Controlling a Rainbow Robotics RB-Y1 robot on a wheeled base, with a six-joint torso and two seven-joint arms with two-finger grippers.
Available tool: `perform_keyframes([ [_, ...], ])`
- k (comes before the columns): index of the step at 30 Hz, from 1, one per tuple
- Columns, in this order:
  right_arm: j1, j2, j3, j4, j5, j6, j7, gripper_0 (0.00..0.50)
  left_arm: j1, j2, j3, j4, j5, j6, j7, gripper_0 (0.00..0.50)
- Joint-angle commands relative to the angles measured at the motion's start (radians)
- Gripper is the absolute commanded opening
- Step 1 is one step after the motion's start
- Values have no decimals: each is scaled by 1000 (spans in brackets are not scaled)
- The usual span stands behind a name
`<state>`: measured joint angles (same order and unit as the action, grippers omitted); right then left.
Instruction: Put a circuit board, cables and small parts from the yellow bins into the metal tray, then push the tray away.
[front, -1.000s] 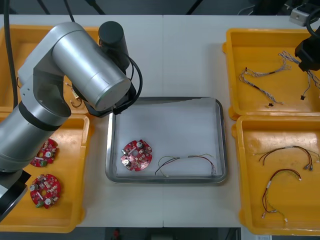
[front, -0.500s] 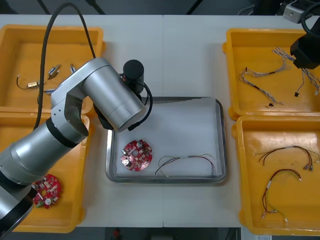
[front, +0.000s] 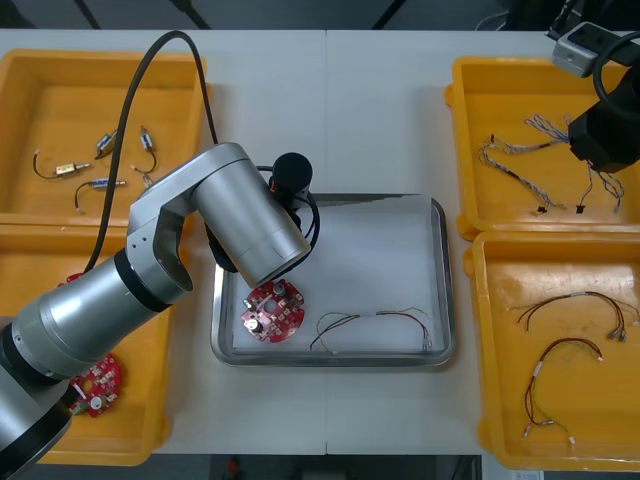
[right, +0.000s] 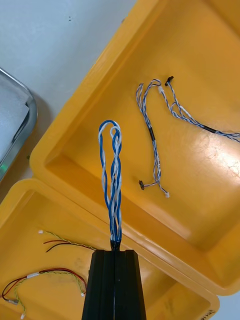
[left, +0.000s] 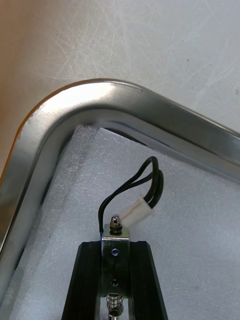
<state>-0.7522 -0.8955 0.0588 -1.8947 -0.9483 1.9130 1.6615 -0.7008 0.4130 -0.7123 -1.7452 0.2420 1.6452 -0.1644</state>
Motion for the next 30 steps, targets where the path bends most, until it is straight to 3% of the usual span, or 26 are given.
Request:
perform_keyframes([
  [1,56,23,-74,-84,-15,7,43,0,11,-25,-15,-5,-15,-5,94,19],
  [5,65,23,-76,-93,-21,7,43,0,11,-23,-21,-5,-21,-4,91,160],
  [9,70,29,-74,-87,-18,7,43,0,11,-20,-22,-7,-20,-4,94,227],
  [23,71,53,-66,-81,-3,7,43,0,1,9,-21,-59,-9,28,91,371],
  [30,71,52,-56,-83,6,7,50,0,-28,56,25,-183,126,140,91,452],
])
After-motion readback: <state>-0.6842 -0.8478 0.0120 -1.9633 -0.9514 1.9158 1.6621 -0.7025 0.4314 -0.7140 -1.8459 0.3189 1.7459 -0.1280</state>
